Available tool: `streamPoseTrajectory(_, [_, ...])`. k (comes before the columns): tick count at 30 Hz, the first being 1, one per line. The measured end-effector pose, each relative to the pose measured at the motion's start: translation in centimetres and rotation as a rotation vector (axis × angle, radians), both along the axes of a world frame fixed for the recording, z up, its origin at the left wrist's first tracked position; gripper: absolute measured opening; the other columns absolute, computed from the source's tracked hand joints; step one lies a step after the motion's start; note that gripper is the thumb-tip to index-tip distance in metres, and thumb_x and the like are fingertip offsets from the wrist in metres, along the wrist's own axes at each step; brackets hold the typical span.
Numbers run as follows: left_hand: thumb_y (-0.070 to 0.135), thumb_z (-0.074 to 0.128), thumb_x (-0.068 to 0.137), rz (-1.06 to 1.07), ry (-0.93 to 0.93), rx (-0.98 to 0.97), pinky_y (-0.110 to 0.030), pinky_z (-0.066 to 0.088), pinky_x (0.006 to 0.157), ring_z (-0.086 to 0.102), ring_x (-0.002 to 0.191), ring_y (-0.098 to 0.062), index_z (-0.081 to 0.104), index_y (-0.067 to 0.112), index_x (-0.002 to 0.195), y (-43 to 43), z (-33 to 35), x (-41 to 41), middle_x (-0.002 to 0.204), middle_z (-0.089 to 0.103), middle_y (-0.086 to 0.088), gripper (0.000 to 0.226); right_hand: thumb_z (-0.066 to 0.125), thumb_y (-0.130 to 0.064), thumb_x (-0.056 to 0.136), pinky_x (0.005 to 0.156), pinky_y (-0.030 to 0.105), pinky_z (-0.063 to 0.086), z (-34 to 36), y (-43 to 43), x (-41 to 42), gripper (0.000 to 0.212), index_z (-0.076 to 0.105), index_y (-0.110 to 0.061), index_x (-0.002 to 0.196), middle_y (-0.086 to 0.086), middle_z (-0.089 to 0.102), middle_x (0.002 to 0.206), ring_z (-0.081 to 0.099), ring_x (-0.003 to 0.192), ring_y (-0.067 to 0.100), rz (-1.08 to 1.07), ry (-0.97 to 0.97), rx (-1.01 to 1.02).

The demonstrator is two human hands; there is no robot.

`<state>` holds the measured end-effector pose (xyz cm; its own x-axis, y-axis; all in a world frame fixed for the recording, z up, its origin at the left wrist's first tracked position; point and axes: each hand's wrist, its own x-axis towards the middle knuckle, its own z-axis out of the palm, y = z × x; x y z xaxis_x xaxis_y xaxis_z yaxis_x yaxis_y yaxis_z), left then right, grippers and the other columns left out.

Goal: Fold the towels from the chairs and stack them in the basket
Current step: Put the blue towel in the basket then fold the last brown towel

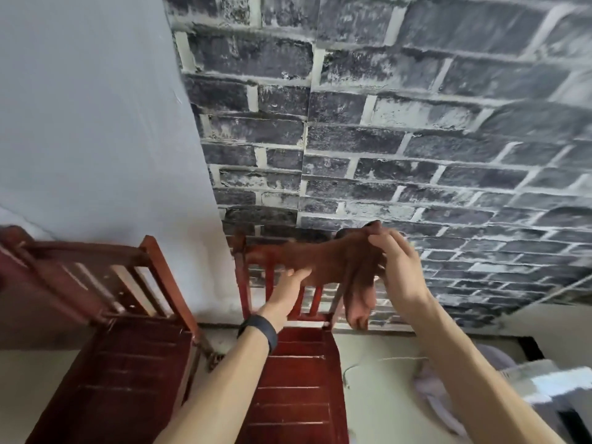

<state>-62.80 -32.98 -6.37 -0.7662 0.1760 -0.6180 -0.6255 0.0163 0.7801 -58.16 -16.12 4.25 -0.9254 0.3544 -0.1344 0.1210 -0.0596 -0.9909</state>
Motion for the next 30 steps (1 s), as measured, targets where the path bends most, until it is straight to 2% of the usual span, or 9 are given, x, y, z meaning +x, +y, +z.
streamPoseTrajectory(2, [0.041,0.063,0.091,0.043,-0.175,0.182,-0.045,0.033,0.108,0.043,0.131,-0.025,0.058,0.021,0.121,0.7,1.1,2.2,0.128,0.052,0.001,0.037,0.063,-0.025,0.078,0.074,0.036,0.038,1.6,-0.1,2.3,0.007,0.068,-0.027,0.073,0.004,0.06,0.078,0.053,0.079,0.02,-0.014,0.04,-0.056])
streamPoseTrajectory(5, [0.024,0.069,0.085,0.105,-0.192,0.356,-0.04,0.047,0.084,0.064,0.093,-0.027,0.069,0.015,0.09,1.6,1.9,4.7,0.088,0.073,-0.006,0.01,0.055,-0.008,0.091,0.059,0.026,0.038,2.4,0.8,5.1,0.037,0.06,-0.025,0.059,-0.006,0.056,0.064,0.051,0.061,0.011,-0.016,0.108,-0.141])
streamPoseTrajectory(10, [0.013,0.072,0.084,0.199,-0.064,0.329,-0.037,0.06,0.065,0.072,0.088,-0.029,0.069,0.011,0.108,-0.1,2.0,6.8,0.097,0.076,-0.011,0.024,0.064,-0.012,0.071,0.067,0.036,0.041,-0.5,4.4,10.4,0.019,0.068,-0.011,0.089,0.012,0.06,0.087,0.054,0.08,0.029,-0.028,0.092,-0.395])
streamPoseTrajectory(12, [0.01,0.074,0.083,0.152,-0.023,0.274,-0.049,0.059,0.083,0.072,0.097,-0.032,0.07,0.011,0.113,-1.7,1.8,7.6,0.105,0.076,-0.013,0.03,0.065,-0.025,0.08,0.086,0.045,0.045,-3.0,5.8,12.4,0.042,0.07,0.001,0.112,0.019,0.067,0.107,0.06,0.1,0.039,0.006,-0.087,-0.515])
streamPoseTrajectory(16, [0.009,0.073,0.086,0.066,-0.014,0.187,-0.051,0.047,0.104,0.069,0.107,-0.036,0.068,0.007,0.122,-4.6,1.2,9.5,0.116,0.071,-0.018,0.037,0.062,-0.038,0.093,0.107,0.042,0.046,-8.0,7.1,16.0,0.043,0.071,-0.009,0.123,0.013,0.071,0.122,0.064,0.115,0.031,0.068,-0.41,-0.512])
streamPoseTrajectory(19, [0.014,0.069,0.09,0.035,-0.117,0.173,-0.047,0.049,0.102,0.068,0.109,-0.035,0.068,0.006,0.122,-5.5,1.6,11.6,0.119,0.07,-0.018,0.034,0.079,-0.038,0.079,0.088,0.037,0.052,-11.2,7.7,17.5,0.04,0.076,-0.011,0.108,0.006,0.071,0.105,0.066,0.094,0.028,-0.017,-0.493,-0.429])
streamPoseTrajectory(21, [0.017,0.069,0.091,0.023,-0.196,0.175,-0.043,0.055,0.092,0.068,0.11,-0.032,0.071,0.007,0.116,-5.7,1.7,13.3,0.114,0.072,-0.016,0.028,0.069,-0.031,0.091,0.068,0.03,0.049,-11.8,8.1,18.2,0.016,0.071,-0.016,0.096,0.002,0.066,0.081,0.062,0.07,0.017,-0.076,-0.449,-0.418])
streamPoseTrajectory(26, [0.02,0.075,0.083,0.109,-0.226,0.109,-0.044,0.045,0.107,0.064,0.118,-0.029,0.07,0.012,0.123,-6.5,-0.9,17.2,0.124,0.069,-0.013,0.041,0.057,-0.022,0.101,0.074,0.034,0.053,-13.2,9.5,20.9,0.02,0.07,-0.016,0.113,0.003,0.073,0.104,0.067,0.094,0.02,-0.128,-0.366,-0.331])
streamPoseTrajectory(30, [0.022,0.071,0.089,0.2,-0.164,-0.001,-0.042,0.05,0.1,0.066,0.112,-0.028,0.069,0.01,0.121,-6.9,-1.9,19.2,0.118,0.072,-0.011,0.034,0.06,-0.022,0.1,0.093,0.042,0.053,-14.9,10.8,22.7,0.014,0.071,-0.014,0.098,0.009,0.069,0.108,0.063,0.101,0.025,-0.24,-0.383,-0.239])
